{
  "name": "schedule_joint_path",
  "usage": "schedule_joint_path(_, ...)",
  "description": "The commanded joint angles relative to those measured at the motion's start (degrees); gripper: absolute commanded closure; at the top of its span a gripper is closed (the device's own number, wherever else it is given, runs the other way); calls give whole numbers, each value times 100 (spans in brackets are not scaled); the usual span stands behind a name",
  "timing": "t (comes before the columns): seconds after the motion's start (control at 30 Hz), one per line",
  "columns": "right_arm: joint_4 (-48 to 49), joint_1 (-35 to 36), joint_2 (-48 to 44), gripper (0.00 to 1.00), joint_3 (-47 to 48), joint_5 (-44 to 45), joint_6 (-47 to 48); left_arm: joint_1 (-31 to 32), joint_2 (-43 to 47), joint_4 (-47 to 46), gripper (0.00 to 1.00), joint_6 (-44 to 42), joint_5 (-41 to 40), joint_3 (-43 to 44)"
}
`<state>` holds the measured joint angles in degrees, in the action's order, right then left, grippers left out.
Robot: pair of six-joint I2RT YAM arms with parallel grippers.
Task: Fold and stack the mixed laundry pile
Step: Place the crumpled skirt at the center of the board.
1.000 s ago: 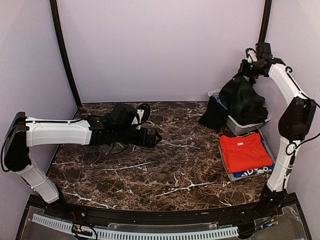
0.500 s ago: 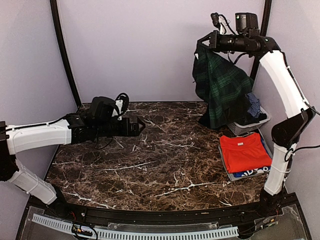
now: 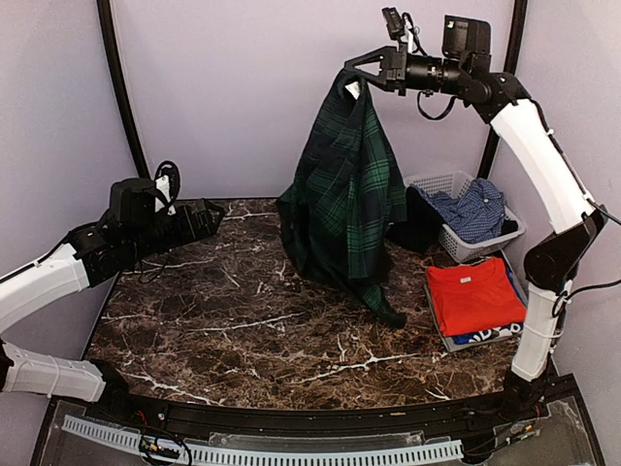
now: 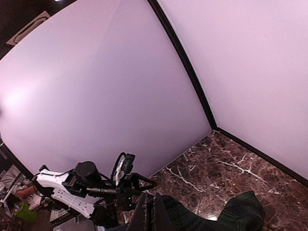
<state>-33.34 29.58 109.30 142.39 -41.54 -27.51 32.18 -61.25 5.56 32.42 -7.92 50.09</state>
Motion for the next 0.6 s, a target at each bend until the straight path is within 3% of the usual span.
schedule_joint_path(0.0,1512,-5,-8,100,-393,-1180,-813,-115,120,222,1,36,-74,-86)
schedule_joint_path(0.1,1280,-63,-244,100,-1233,-1038,-361,-128,96,244,1,-12,-4,-66)
schedule_joint_path(0.27,1281,-431,-903,98,-4043,-224,293,-133,-255,379,1,-337,376,6)
schedule_joint_path(0.33,904,-437,-849,66,-4842,112,664,-133,-430,429,1,-448,549,13)
schedule_joint_path(0.37,543,-433,-749,56,-5001,262,848,-133,-488,428,1,-536,636,11)
schedule_joint_path(0.47,182,-383,-768,40,-5691,760,1154,-127,-786,476,1,-645,1157,3)
schedule_joint_path(0.57,239,-348,-1106,34,-6291,1184,1245,-116,-1023,463,1,-774,1678,-62)
